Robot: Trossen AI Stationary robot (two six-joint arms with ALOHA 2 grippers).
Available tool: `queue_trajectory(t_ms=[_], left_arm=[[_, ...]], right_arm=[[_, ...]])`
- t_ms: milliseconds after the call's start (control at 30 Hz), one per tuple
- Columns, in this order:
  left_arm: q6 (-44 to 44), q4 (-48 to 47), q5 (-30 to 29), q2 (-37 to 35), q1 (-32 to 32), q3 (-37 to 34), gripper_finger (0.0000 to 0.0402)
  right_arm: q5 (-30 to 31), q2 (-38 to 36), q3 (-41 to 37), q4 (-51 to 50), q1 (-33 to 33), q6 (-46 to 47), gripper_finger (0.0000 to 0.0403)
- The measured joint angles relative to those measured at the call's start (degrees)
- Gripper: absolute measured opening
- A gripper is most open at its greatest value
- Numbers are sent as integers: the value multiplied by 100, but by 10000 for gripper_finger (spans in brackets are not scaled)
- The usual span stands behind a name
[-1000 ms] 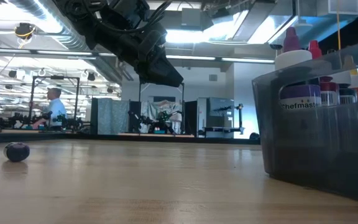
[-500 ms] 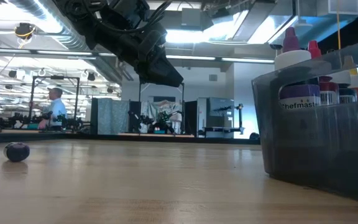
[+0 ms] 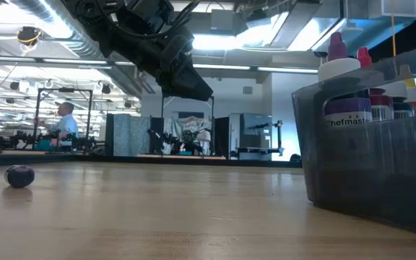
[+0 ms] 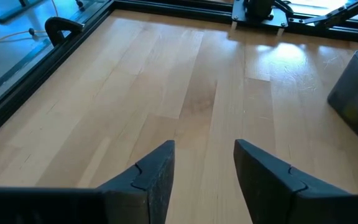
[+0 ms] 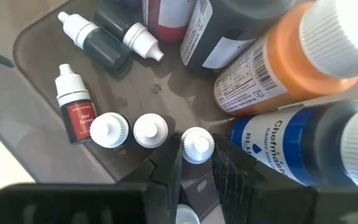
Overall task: Pick & Place food coloring
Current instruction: Put the small blue food coloring bottle into the bin, then put the small red food coloring bottle into the bin
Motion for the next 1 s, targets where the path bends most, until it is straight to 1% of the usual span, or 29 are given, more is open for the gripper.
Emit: queue_trajectory(t_ms=[267,400,500,700,833,933,1000], left_arm=[[0,0,2,0,-2,0,162],[0,2,2,0,0,0,164],[0,0,2,0,0,0,163],[0,0,1,0,0,0,160],[0,2,1,0,0,0,162],[0,0,2,0,-2,0,164],[0,0,2,0,-2,0,164]], right_arm=[[-57,0,2,-2,0,29,128],[-77,8,46,-98,0,29,138],[-120,22,328,-625,-2,37,139],[-92,20,1286,-2037,0,3,139],[-70,-6,1878,-2729,125,-604,139],[-54,-228,2026,-2704,280,-1290,136],[208,-487,1979,-2718,358,-1464,132]])
